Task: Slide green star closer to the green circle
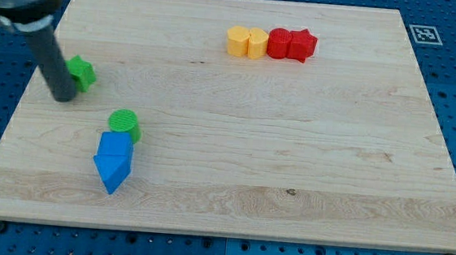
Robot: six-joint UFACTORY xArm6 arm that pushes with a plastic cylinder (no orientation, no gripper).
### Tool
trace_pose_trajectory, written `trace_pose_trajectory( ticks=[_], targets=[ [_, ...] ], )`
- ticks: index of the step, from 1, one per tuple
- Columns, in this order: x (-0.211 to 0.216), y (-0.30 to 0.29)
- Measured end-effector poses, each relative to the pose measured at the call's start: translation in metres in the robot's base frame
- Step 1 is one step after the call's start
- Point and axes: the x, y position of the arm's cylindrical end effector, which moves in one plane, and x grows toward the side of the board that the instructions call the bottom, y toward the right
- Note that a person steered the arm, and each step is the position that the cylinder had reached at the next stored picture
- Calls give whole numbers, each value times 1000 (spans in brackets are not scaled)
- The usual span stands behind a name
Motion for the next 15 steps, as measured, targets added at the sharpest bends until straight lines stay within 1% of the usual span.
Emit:
trace_pose_trajectory(
  ticks=[1,2,3,4,9,15],
  targets=[
    [-1,-40],
    [-25,-47],
    [-48,-40],
    [-51,-28],
    [-45,38],
    [-35,62]
  ],
)
